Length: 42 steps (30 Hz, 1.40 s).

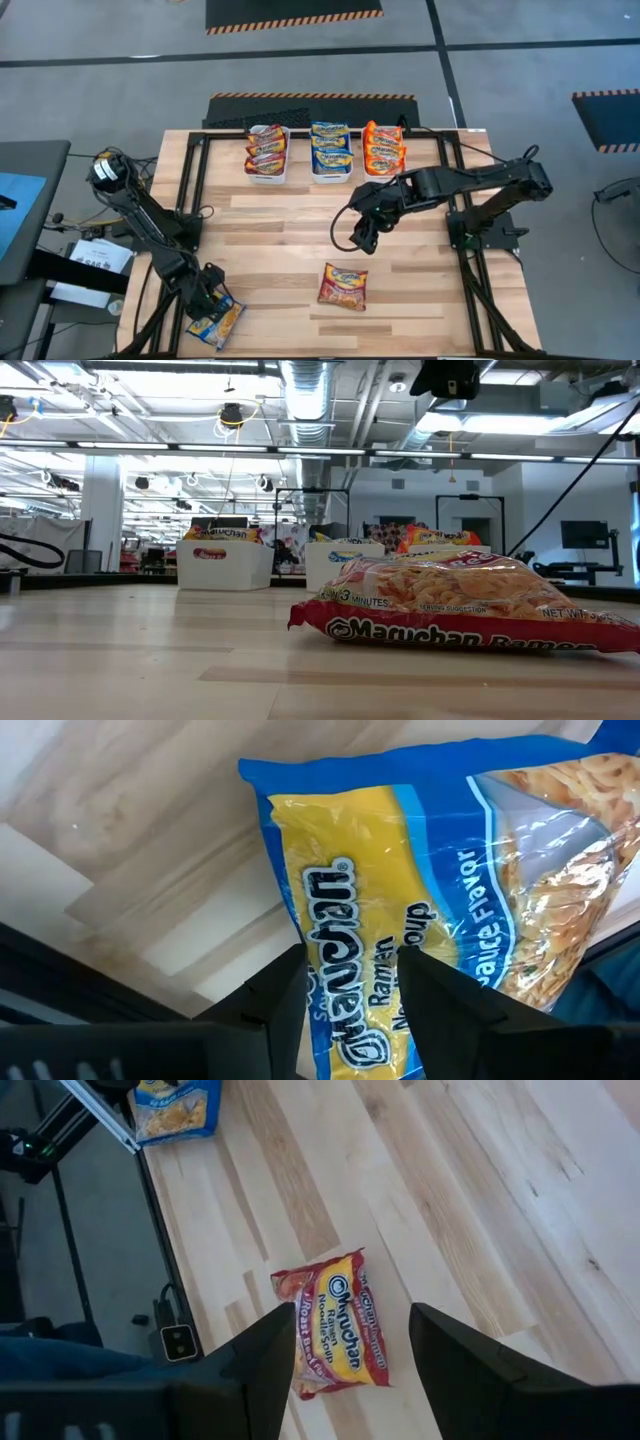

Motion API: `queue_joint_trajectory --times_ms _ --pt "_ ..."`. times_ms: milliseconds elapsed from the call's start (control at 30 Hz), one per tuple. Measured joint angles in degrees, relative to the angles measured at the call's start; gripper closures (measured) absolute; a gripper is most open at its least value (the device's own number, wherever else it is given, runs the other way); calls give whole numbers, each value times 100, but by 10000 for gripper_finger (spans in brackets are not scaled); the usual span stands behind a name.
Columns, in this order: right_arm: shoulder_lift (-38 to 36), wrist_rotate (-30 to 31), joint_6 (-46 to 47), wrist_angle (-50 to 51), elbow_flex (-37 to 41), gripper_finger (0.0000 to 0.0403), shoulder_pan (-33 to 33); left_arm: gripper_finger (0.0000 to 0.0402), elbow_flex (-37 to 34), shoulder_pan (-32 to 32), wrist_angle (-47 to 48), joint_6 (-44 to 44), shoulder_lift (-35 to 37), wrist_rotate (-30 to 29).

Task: Sort Maruchan noodles
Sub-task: Put the blue noodle pack into the top middle white bin

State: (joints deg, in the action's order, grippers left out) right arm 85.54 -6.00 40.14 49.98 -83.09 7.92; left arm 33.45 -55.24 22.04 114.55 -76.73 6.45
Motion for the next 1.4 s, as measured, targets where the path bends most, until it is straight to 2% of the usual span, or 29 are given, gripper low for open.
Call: queue_joint_trajectory --times_ms 367,533,633,967,1100,1400 --pt "0 9 -4 2 0 204 0 296 -94 11 -119 -140 -8 -349" --pt "0 9 -4 4 0 210 0 359 -248 13 -406 -193 7 -497" --pt "0 9 -5 7 0 212 -1 393 -279 13 -577 -176 -51 -884" --pt "0 9 -4 4 0 212 -20 401 -304 44 -1155 -569 -37 -1733" --pt "0 6 39 -5 0 212 -22 401 -297 262 -1296 -882 -33 -2146" --pt "0 7 -297 -347 0 211 -30 401 -107 1208 -1405 -2641 -28 -2047"
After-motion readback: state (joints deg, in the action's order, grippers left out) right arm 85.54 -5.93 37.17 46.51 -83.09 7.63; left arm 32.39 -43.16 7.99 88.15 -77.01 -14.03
